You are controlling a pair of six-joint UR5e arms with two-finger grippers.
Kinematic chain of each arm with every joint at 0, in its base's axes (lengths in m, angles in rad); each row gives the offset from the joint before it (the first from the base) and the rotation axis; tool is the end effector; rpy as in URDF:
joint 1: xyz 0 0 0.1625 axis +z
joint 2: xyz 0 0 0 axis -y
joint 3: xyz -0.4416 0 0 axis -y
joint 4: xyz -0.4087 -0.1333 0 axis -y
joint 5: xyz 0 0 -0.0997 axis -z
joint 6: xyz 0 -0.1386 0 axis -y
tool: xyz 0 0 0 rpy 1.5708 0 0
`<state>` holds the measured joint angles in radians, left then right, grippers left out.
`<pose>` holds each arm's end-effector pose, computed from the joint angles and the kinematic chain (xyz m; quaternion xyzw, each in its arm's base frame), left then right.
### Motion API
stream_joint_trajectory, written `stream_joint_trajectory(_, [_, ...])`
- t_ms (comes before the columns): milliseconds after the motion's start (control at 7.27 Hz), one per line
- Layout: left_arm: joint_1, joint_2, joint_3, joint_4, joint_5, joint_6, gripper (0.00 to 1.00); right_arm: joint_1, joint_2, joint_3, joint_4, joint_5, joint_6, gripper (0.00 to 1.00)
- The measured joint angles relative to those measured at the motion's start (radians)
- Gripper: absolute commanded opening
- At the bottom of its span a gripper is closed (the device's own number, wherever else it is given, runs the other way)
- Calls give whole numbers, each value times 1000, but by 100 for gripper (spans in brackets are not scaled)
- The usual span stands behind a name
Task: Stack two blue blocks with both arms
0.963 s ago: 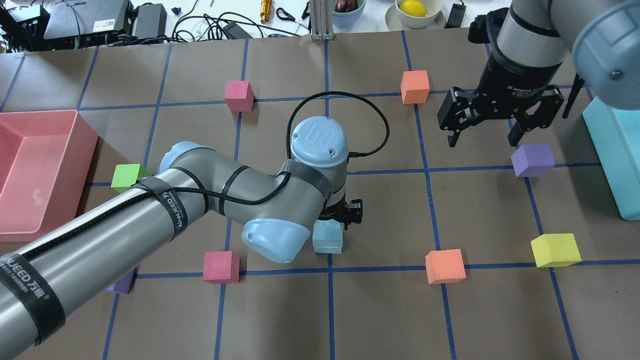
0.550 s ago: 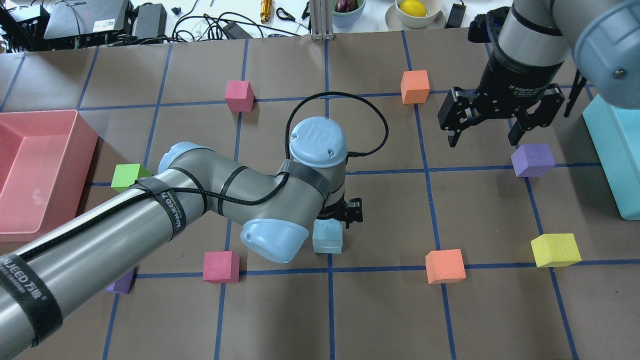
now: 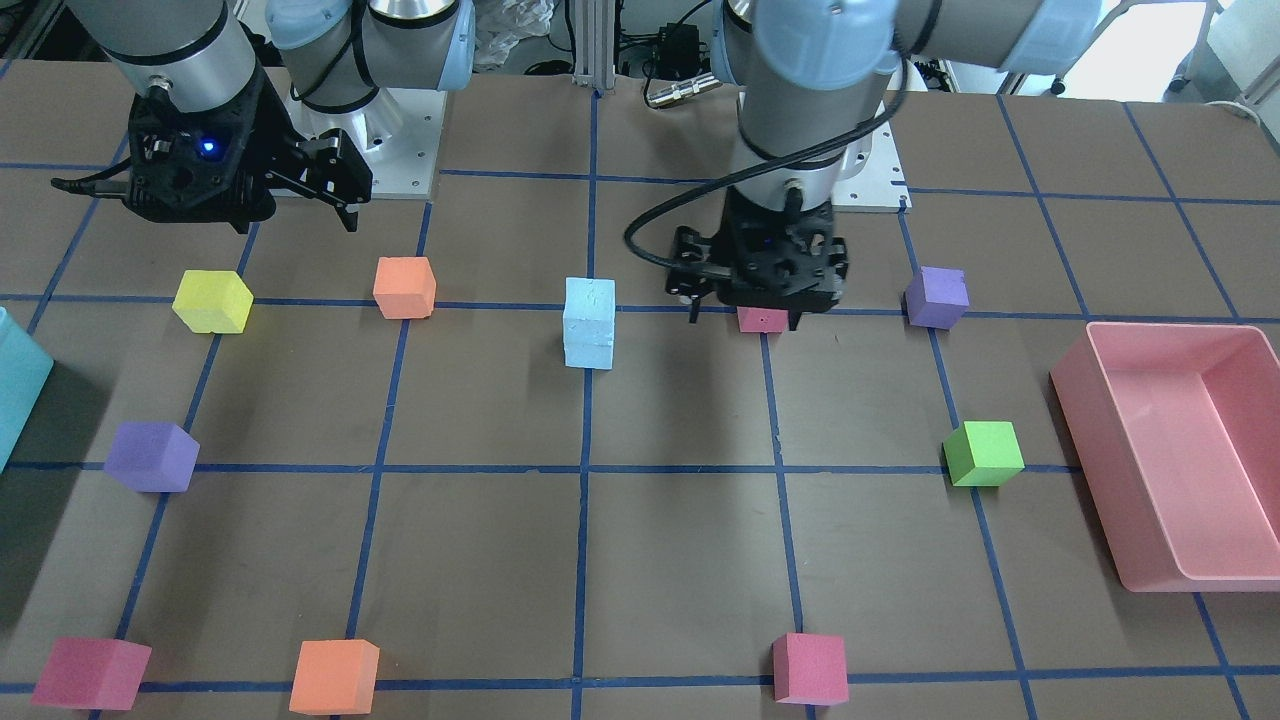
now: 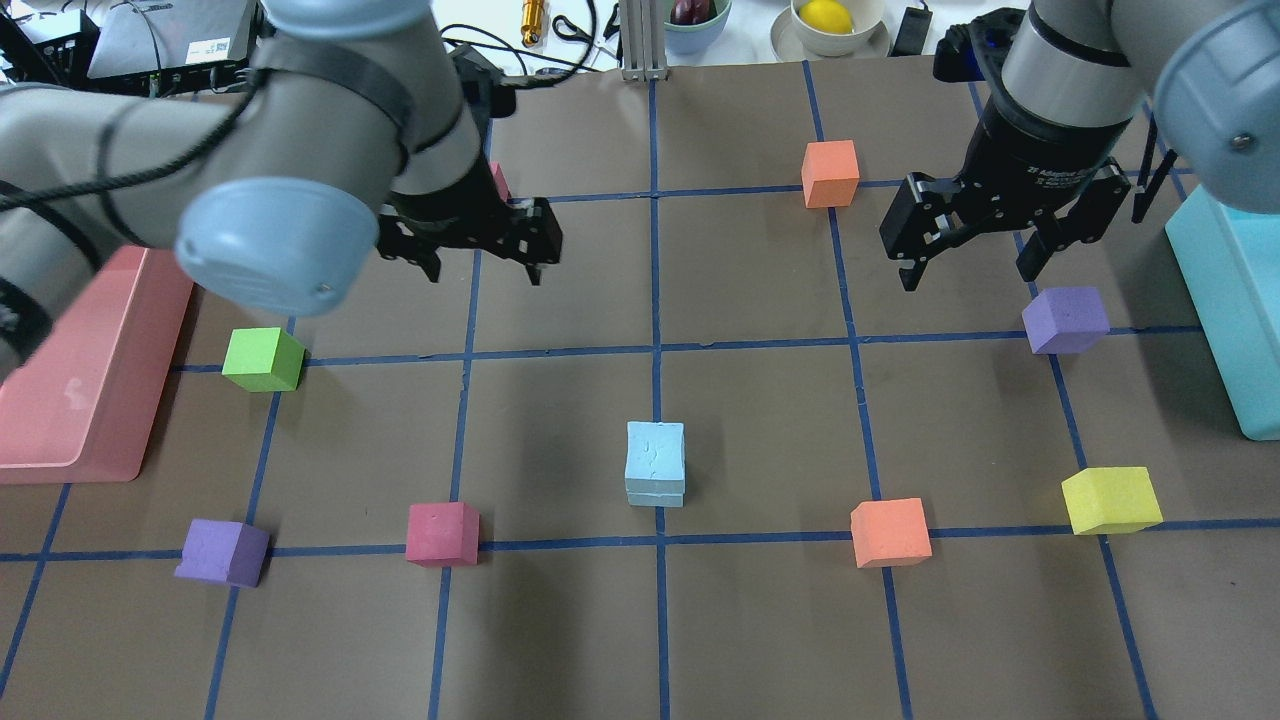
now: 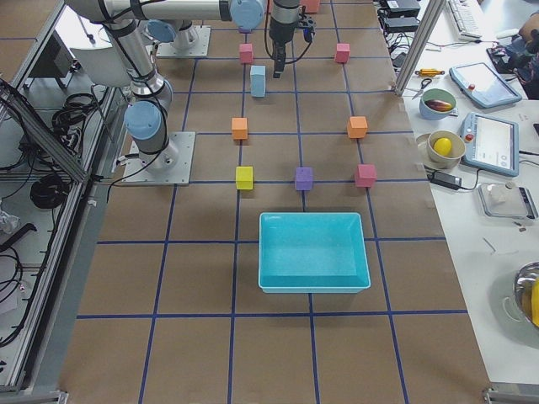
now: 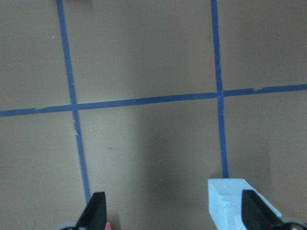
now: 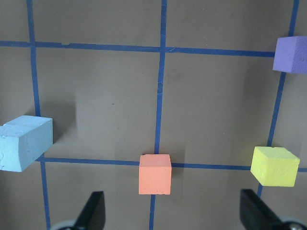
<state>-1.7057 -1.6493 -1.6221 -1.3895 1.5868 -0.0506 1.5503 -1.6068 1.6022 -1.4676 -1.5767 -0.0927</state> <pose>-0.2034 -0.5240 0.4166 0.0419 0.9988 -0.0264 0.0056 0.1226 -0.4810 0.4580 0.0362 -0.9981 -0.0494 0.0002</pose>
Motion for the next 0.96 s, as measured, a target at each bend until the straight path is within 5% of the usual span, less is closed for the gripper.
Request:
stream_joint_trajectory(413, [140,90,86,-159,-16,129,100,-2,-2,-1,-25,-2,-26,100])
stream_joint_trajectory(963, [197,88,110,-178,-69,117,100,3,-6,-5,-26,9,49,100])
